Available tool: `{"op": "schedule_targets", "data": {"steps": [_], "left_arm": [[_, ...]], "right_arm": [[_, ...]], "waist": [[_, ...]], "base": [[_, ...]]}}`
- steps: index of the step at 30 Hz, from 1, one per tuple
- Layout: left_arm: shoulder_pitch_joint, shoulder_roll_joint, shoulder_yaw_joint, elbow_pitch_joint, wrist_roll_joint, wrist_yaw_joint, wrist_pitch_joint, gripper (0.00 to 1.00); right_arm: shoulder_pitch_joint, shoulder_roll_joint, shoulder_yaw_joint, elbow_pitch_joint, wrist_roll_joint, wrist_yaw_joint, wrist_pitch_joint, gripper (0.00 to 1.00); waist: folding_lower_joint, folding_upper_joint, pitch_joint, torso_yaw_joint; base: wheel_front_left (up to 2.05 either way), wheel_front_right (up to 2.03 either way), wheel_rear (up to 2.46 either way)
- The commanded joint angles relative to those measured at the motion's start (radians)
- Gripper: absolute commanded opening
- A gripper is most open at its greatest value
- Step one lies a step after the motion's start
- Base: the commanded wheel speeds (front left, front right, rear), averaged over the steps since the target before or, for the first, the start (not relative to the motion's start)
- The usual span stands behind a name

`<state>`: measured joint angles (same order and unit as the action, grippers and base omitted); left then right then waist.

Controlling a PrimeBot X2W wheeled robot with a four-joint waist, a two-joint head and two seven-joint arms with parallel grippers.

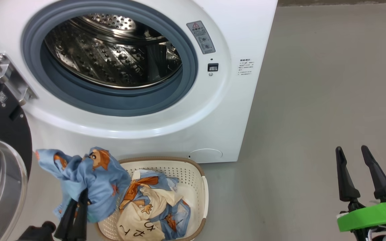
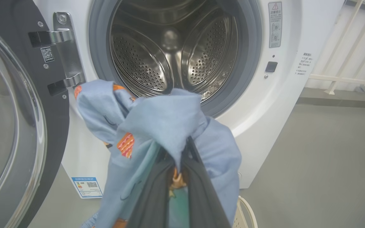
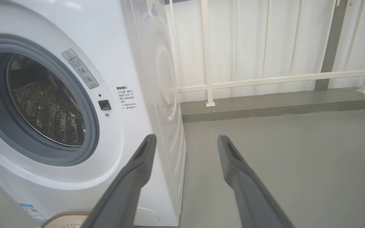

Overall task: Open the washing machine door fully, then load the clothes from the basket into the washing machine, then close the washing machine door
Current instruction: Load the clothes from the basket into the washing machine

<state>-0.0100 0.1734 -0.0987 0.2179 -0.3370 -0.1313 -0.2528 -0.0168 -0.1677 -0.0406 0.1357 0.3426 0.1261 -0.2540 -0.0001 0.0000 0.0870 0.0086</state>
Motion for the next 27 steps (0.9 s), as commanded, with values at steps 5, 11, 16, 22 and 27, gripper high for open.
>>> {"op": "schedule_targets", "data": {"steps": [5, 11, 16, 22, 27], "left_arm": [[0.012, -0.004, 0.047, -0.053, 0.029, 0.001, -0.009, 0.0], [0.0, -0.017, 0.053, -0.052, 0.034, 0.001, -0.009, 0.0], [-0.045, -0.022, 0.058, -0.043, 0.045, 0.001, -0.009, 0.0], [-0.145, -0.027, 0.066, -0.017, 0.071, 0.001, -0.009, 0.0], [-0.292, -0.027, 0.09, 0.038, 0.077, 0.001, -0.009, 0.0]], "right_arm": [[0.015, -0.015, 0.01, -0.027, -0.014, 0.005, -0.008, 1.0], [0.013, -0.012, 0.014, -0.03, -0.013, 0.005, -0.008, 1.0], [-0.006, -0.012, 0.015, -0.034, -0.01, 0.005, -0.008, 1.0], [-0.045, -0.01, 0.015, -0.042, -0.007, 0.005, -0.008, 1.0], [-0.094, -0.001, 0.017, -0.047, -0.002, 0.005, -0.008, 1.0]], "waist": [[0.0001, 0.0, -0.003, 0.002], [0.0001, 0.0, 0.013, -0.009], [0.0001, 0.0, 0.054, -0.022], [0.0001, 0.0, 0.137, -0.045], [0.0001, 0.0, 0.231, -0.066]], "base": [[0.0, 0.0, 0.0], [0.0, 0.0, 0.0], [0.0, 0.0, 0.0], [0.0, 0.0, 0.0], [0.0, 0.0, 0.0]]}}
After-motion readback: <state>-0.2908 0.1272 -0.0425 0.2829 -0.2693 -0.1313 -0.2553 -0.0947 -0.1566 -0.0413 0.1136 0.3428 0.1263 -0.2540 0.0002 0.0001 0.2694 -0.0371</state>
